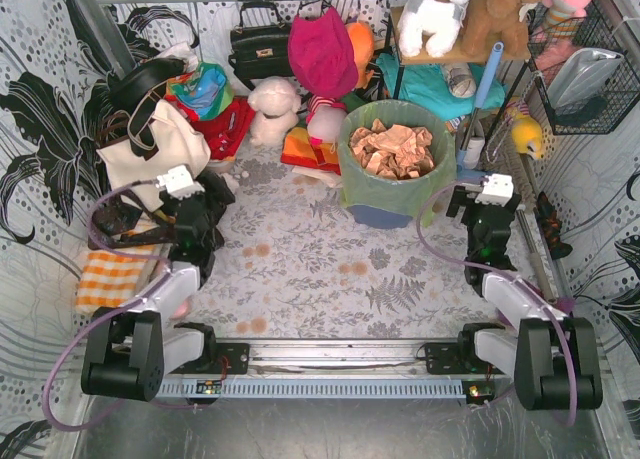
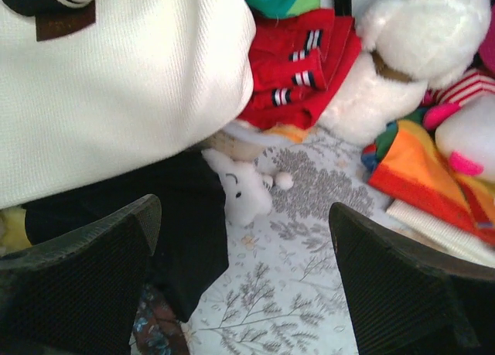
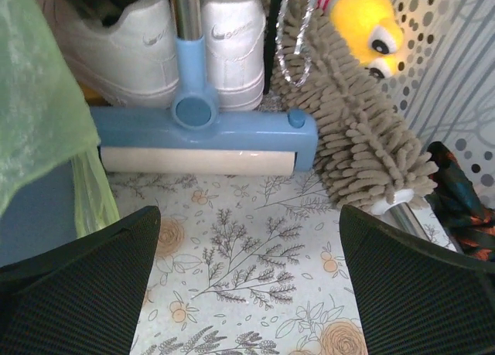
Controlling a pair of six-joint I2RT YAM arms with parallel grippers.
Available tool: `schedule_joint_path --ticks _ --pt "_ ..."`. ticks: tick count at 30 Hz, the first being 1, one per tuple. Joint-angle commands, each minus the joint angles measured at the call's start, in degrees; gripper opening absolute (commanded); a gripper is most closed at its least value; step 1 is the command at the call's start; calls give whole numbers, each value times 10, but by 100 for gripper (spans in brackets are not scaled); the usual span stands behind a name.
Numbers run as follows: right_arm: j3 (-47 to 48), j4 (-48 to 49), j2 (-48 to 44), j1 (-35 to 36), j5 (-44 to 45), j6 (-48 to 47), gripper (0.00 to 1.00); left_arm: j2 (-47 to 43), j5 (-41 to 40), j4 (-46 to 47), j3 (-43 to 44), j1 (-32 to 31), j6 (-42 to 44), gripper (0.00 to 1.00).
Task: Tie the trash bag
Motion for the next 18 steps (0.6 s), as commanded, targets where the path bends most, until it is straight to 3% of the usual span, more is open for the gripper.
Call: schedule_joint_path --ticks 1,8,12,18 --pt "61 -173 -56 -2 54 57 97 -16 -64 -215 112 -3 -82 98" --pt "220 -441 -87 -2 76 118 97 -29 -133 -401 228 -35 -165 98" --pt "325 -574 -74 -2 78 142 97 -7 -105 -505 328 -49 -220 100" --pt "448 -700 -46 -2 61 203 97 78 -41 -627 498 -102 -206 98"
